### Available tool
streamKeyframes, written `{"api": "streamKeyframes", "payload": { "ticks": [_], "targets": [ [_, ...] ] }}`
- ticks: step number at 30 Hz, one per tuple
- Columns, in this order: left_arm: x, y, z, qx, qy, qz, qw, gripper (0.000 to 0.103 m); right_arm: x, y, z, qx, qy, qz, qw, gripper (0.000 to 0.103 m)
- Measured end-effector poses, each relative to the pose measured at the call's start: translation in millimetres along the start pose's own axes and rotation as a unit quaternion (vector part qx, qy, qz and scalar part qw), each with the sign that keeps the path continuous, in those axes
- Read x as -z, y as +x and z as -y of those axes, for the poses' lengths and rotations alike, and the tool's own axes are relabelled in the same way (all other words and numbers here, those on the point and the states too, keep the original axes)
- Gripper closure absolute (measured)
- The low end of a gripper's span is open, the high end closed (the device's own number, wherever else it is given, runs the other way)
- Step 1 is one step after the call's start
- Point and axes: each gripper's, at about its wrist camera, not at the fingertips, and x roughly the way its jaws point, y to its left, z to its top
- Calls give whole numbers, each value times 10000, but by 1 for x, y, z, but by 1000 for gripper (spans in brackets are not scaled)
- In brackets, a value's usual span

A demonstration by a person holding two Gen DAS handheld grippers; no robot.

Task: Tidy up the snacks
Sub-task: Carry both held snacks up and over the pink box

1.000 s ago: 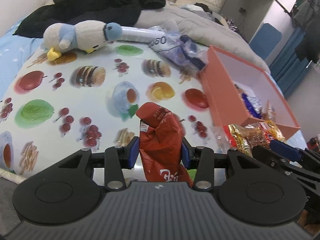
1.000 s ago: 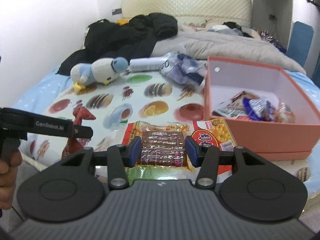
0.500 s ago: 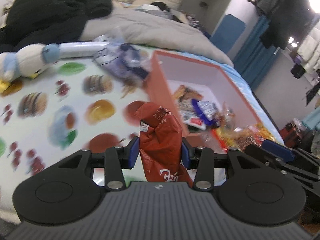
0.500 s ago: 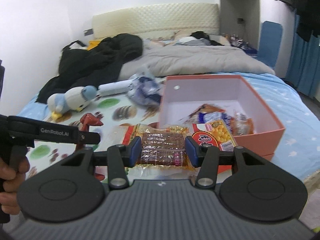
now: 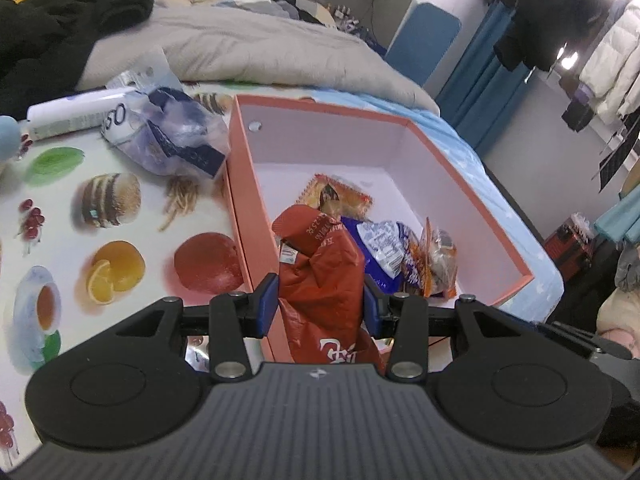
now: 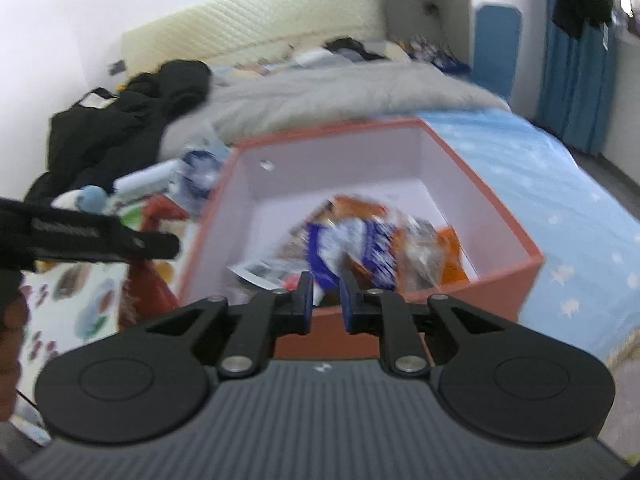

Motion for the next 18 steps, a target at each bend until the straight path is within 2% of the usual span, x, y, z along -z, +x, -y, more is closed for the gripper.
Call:
{"api": "streamKeyframes", "payload": {
  "ticks": [5, 11, 13, 15, 18],
  "targets": [
    [3, 11, -7, 59, 1, -87, 9999, 55, 20, 17, 29, 111, 515, -364, 9979, 84],
    [8, 7, -9, 81, 44, -16, 10000, 55, 49, 20, 46, 145, 825, -773, 9935, 82],
    [11, 3, -9, 100, 13, 1, 9999, 55, 60, 20, 49, 270, 832, -964, 9915, 75],
    [14, 0, -11, 130, -10, 16, 9999, 55, 70, 17, 53, 295, 890, -1075, 9898, 56],
    [18, -3, -13, 128, -46, 7, 9999, 55, 86, 16, 57, 323, 868, -1341, 9866, 54]
  ]
}}
